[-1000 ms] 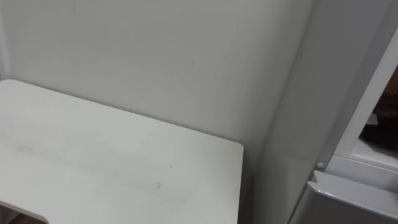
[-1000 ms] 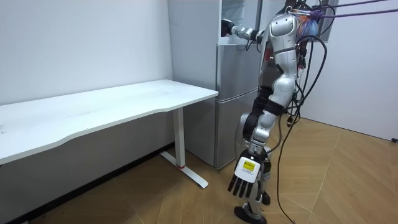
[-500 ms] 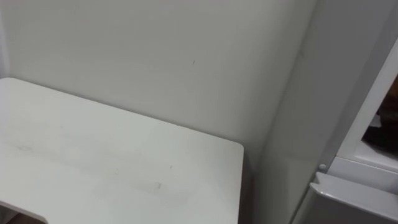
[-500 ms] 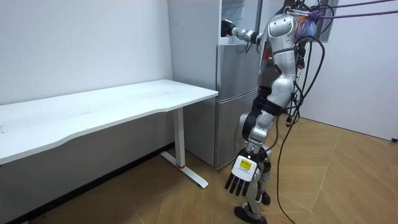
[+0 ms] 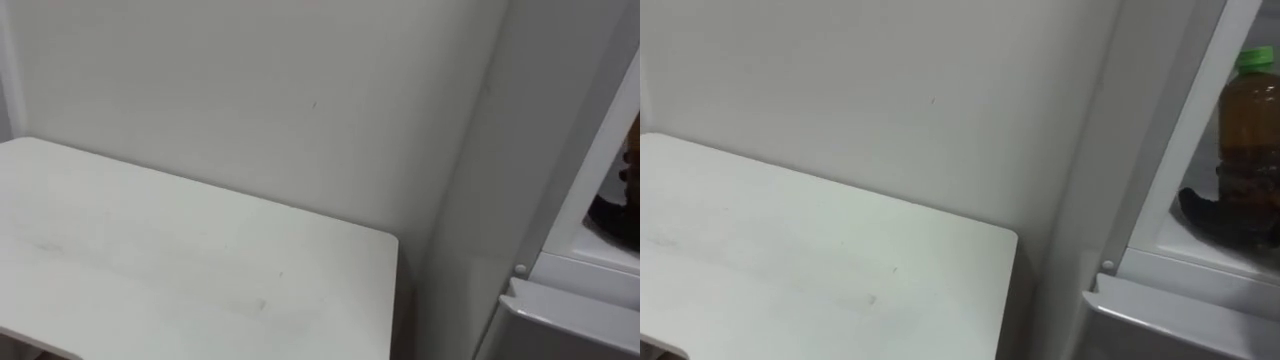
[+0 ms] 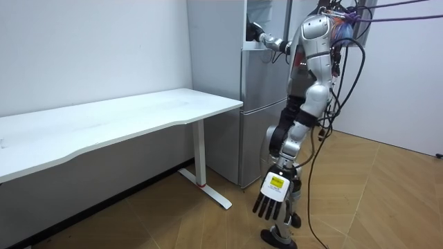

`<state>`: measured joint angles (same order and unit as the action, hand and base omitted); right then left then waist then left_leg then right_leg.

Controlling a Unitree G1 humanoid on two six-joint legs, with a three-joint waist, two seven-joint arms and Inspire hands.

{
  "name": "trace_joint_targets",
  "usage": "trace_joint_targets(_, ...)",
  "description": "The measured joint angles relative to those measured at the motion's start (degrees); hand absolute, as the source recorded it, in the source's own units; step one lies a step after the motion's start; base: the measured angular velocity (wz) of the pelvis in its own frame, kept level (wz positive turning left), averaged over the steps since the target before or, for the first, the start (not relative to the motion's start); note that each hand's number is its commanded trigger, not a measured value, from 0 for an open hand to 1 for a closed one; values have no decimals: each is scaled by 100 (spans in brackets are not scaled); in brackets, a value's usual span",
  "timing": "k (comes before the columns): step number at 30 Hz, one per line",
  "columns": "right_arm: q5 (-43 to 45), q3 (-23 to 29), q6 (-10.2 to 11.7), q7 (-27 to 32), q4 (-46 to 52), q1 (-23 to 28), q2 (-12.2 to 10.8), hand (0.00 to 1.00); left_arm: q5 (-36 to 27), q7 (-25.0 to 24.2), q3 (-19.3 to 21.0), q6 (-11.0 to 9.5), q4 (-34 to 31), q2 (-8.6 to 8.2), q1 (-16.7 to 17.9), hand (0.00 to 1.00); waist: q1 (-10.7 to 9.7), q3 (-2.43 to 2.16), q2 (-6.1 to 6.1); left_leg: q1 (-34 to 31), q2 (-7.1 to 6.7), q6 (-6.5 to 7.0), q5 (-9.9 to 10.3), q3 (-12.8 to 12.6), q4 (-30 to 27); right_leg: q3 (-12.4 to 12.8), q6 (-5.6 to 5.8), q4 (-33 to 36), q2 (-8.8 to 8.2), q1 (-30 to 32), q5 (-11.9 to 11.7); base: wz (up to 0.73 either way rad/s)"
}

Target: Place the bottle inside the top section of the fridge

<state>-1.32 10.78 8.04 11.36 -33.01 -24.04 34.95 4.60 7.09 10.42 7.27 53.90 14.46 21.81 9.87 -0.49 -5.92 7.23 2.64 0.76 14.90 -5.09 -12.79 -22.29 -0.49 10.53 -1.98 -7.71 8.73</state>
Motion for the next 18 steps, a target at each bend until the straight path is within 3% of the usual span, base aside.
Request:
trace_joint_targets(5, 226, 50, 79, 55, 165, 184, 18, 0, -2, 161, 6, -1, 0, 9, -50, 0, -34, -39, 68, 46, -8, 10, 8, 63, -1, 34, 5, -1, 7, -64, 3, 6)
trace_joint_targets(18, 1541, 64, 9, 615, 187, 337, -114, 0, -2, 202, 11, -24, -1, 27, -94, 0, -17, -33, 84, 234, -42, 43, 28, 72, 1, 32, 53, 11, -4, -234, 18, 1)
